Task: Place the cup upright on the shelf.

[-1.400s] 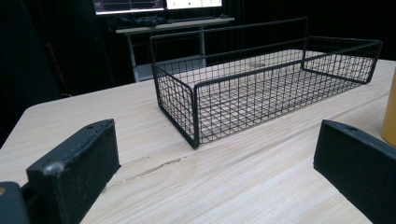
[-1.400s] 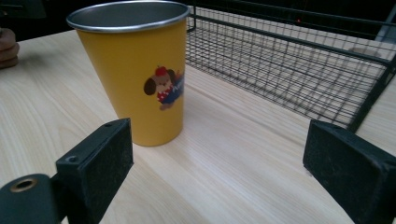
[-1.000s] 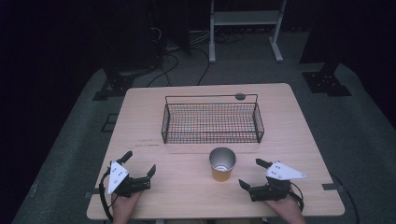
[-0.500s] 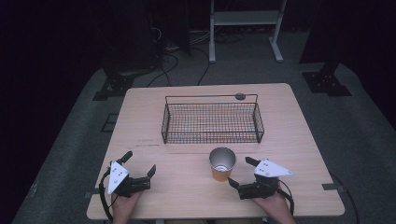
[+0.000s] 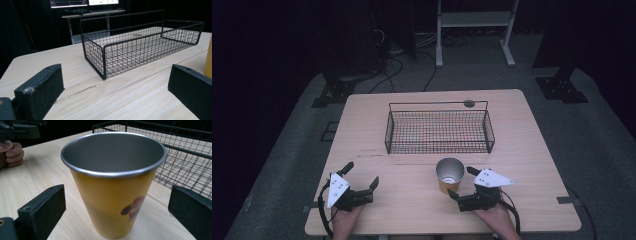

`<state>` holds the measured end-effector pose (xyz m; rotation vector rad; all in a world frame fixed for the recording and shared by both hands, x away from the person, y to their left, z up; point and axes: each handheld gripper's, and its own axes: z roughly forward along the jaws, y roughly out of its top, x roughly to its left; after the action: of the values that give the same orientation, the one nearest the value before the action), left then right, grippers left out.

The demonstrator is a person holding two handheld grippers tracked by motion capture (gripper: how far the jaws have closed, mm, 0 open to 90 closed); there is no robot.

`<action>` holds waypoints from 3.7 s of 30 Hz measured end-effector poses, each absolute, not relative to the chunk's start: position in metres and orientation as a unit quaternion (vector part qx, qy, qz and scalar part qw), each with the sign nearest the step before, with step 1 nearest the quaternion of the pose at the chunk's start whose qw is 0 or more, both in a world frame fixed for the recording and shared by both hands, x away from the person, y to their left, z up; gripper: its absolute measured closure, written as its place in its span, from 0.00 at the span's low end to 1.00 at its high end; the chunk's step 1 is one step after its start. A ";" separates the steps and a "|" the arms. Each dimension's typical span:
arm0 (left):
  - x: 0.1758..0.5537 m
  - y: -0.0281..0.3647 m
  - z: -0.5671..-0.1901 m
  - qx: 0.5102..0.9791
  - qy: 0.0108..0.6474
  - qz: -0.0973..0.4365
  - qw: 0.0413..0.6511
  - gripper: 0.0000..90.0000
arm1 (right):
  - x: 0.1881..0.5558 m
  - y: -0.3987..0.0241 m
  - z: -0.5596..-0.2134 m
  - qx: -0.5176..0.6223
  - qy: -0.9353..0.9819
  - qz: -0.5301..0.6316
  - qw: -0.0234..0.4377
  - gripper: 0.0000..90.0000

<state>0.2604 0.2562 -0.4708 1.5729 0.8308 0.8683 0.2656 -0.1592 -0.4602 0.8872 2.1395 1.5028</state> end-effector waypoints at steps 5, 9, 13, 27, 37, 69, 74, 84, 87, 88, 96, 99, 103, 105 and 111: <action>0.260 0.256 -0.471 0.665 0.351 0.367 0.548 0.00 | 0.269 -0.153 -0.461 0.317 0.762 0.533 0.190 0.01; 0.260 0.256 -0.471 0.665 0.351 0.366 0.549 0.00 | 0.271 -0.149 -0.461 0.320 0.760 0.532 0.194 0.00; 0.260 0.256 -0.471 0.665 0.351 0.366 0.549 0.00 | 0.274 -0.145 -0.461 0.321 0.757 0.535 0.194 0.00; 0.260 0.257 -0.471 0.664 0.351 0.366 0.550 0.00 | 0.284 -0.134 -0.459 0.324 0.756 0.533 0.199 0.00; 0.261 0.257 -0.471 0.664 0.351 0.365 0.551 0.00 | 0.288 -0.132 -0.458 0.324 0.756 0.533 0.200 0.00; 0.261 0.257 -0.471 0.663 0.351 0.365 0.551 0.00 | 0.300 -0.144 -0.438 0.323 0.752 0.546 0.177 0.14; 0.261 0.257 -0.471 0.663 0.351 0.364 0.552 0.00 | 0.308 -0.149 -0.426 0.320 0.754 0.546 0.176 0.14; 0.261 0.257 -0.471 0.663 0.352 0.364 0.551 0.00 | 0.321 -0.158 -0.406 0.318 0.750 0.554 0.170 0.14; 0.261 0.257 -0.471 0.663 0.352 0.364 0.551 0.00 | 0.325 -0.159 -0.400 0.317 0.748 0.557 0.173 0.14; 0.261 0.257 -0.471 0.663 0.352 0.364 0.551 0.00 | 0.326 -0.160 -0.398 0.317 0.747 0.558 0.173 0.14; 0.261 0.257 -0.471 0.662 0.353 0.364 0.552 0.00 | 0.339 -0.160 -0.377 0.311 0.745 0.562 0.178 0.14; 0.261 0.257 -0.471 0.663 0.353 0.364 0.551 0.00 | 0.345 -0.159 -0.371 0.308 0.747 0.562 0.177 0.14; 0.261 0.257 -0.471 0.662 0.353 0.363 0.552 0.00 | 0.354 -0.159 -0.365 0.310 0.747 0.562 0.175 0.14; 0.261 0.257 -0.471 0.663 0.353 0.363 0.551 0.00 | 0.359 -0.160 -0.363 0.312 0.746 0.563 0.171 0.14; 0.261 0.257 -0.471 0.663 0.353 0.363 0.551 0.00 | 0.373 -0.160 -0.355 0.316 0.749 0.556 0.176 0.14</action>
<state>0.2610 0.2573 -0.4707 1.5680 0.8360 0.8594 0.3735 -0.1596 -0.3553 0.8939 2.1197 1.5729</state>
